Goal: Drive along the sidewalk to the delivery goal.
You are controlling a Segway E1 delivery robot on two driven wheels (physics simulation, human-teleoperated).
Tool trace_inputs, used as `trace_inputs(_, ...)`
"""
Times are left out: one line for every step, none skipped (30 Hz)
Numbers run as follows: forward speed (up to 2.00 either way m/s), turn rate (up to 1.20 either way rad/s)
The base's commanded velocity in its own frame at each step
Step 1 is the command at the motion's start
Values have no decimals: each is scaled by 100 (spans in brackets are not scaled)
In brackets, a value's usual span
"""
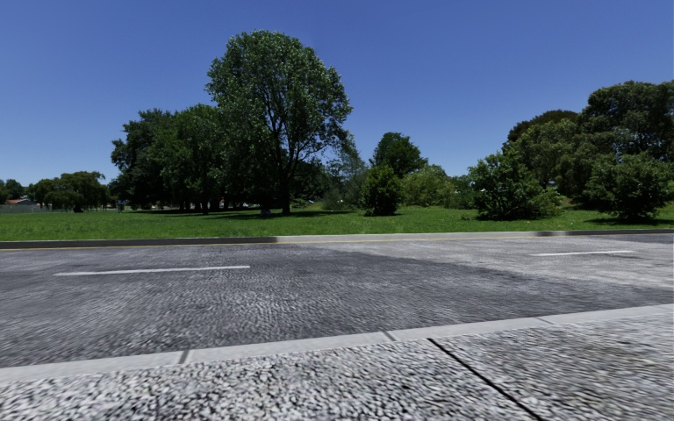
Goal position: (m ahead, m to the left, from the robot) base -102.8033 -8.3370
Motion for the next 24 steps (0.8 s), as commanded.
trace_inputs(0,0)
trace_inputs(0,0)
trace_inputs(0,0)
trace_inputs(0,0)
trace_inputs(0,0)
trace_inputs(0,0)
trace_inputs(0,0)
trace_inputs(0,0)
trace_inputs(0,0)
trace_inputs(0,0)
trace_inputs(0,0)
trace_inputs(0,0)
trace_inputs(0,0)
trace_inputs(0,0)
trace_inputs(0,0)
trace_inputs(0,0)
trace_inputs(0,0)
trace_inputs(0,0)
trace_inputs(0,0)
trace_inputs(0,0)
trace_inputs(0,0)
trace_inputs(0,0)
trace_inputs(0,0)
trace_inputs(0,0)
